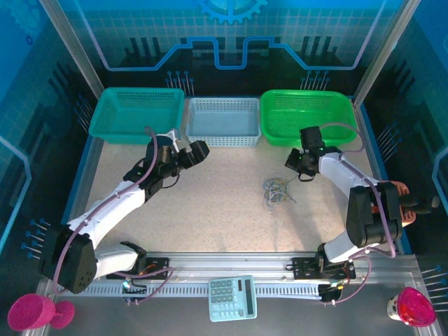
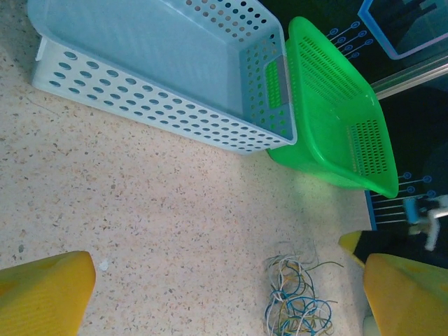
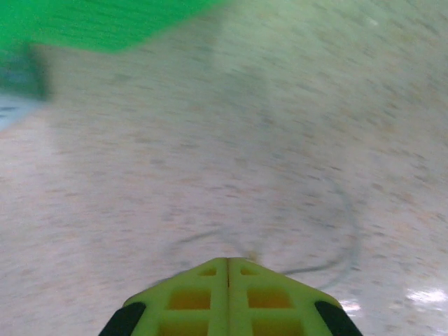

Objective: Untangle the cables

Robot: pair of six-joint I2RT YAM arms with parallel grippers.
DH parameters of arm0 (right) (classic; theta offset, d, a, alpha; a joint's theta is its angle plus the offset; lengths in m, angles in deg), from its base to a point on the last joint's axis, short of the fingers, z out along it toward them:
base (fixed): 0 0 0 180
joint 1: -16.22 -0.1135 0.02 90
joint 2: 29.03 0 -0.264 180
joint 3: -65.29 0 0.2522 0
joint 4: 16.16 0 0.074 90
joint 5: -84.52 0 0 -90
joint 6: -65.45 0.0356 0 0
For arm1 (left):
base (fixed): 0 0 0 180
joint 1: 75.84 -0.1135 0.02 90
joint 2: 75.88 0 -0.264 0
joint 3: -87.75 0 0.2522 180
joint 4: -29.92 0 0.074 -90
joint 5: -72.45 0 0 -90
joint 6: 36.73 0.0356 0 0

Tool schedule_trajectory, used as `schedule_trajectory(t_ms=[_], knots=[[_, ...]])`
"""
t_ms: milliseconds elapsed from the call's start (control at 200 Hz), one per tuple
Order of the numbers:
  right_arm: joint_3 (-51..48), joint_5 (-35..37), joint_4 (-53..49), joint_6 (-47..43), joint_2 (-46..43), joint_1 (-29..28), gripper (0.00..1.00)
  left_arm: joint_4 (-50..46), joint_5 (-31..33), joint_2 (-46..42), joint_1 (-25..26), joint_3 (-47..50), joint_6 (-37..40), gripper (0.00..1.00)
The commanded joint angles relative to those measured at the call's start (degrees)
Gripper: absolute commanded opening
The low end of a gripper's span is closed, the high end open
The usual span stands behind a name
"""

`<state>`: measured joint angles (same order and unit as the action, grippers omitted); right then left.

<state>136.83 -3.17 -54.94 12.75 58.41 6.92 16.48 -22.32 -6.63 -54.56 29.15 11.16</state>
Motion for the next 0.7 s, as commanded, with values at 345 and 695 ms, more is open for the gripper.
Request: schedule_trajectory(t_ms=[345,695], knots=[[7.28,2.12,-5.7,-0.78,-3.5,-4.33,0.18,1.62,-0.5,1.04,0.43,0.28,0.54,0.99],[-3.38,2.73,-3.3,-1.34,-1.17,5.66,0.69,2.67,-1.62,2.8,0.67,-0.15,-0.43,0.99]])
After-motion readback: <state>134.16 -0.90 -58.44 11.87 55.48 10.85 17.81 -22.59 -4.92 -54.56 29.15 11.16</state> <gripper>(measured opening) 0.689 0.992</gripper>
